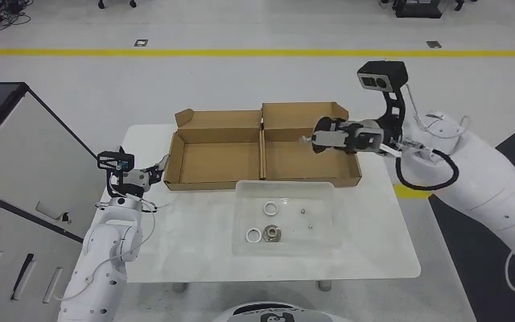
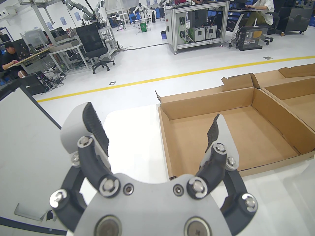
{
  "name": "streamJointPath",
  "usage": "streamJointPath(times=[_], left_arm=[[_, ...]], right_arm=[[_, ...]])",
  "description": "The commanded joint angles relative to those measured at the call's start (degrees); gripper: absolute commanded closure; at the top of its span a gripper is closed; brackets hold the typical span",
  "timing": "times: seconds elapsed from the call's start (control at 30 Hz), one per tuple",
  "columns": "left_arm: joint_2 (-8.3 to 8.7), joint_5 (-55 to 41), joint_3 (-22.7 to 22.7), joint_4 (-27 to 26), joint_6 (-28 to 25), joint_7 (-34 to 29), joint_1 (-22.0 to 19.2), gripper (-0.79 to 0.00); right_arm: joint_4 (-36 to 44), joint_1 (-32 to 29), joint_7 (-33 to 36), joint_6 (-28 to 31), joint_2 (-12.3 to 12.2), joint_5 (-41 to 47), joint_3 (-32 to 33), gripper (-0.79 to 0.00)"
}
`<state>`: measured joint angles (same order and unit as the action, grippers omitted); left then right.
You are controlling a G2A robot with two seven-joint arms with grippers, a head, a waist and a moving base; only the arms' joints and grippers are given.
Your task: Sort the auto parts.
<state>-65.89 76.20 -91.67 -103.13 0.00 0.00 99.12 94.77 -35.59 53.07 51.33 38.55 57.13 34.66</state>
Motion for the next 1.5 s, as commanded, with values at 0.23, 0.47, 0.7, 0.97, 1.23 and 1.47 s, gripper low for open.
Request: streamJointPath(times=[0.23, 0.47, 0.7, 0.97, 1.23, 1.47], left_arm=[[0.00, 0.0, 0.0, 0.0, 0.0, 0.0, 0.0, -0.785], [0.00, 0.0, 0.0, 0.0, 0.0, 0.0, 0.0, -0.785], [0.00, 0.0, 0.0, 0.0, 0.0, 0.0, 0.0, -0.785], [0.00, 0.0, 0.0, 0.0, 0.0, 0.0, 0.0, -0.785], [0.00, 0.0, 0.0, 0.0, 0.0, 0.0, 0.0, -0.785], [0.00, 0.0, 0.0, 0.0, 0.0, 0.0, 0.0, -0.785]], right_arm=[[4.8, -1.0, -0.7, 0.6, 2.8, 12.4, 3.9, 0.000], [6.0, -2.2, 4.6, -4.6, 6.5, 22.9, 8.0, 0.000], [6.0, -2.2, 4.6, -4.6, 6.5, 22.9, 8.0, 0.000], [8.4, -4.6, 4.4, -8.1, 7.4, 17.2, 9.0, 0.000], [8.0, -5.7, -0.5, -14.2, 8.2, 6.2, 11.3, 0.000], [9.8, -8.6, -0.8, -13.9, 9.4, 10.9, 12.7, 0.000]])
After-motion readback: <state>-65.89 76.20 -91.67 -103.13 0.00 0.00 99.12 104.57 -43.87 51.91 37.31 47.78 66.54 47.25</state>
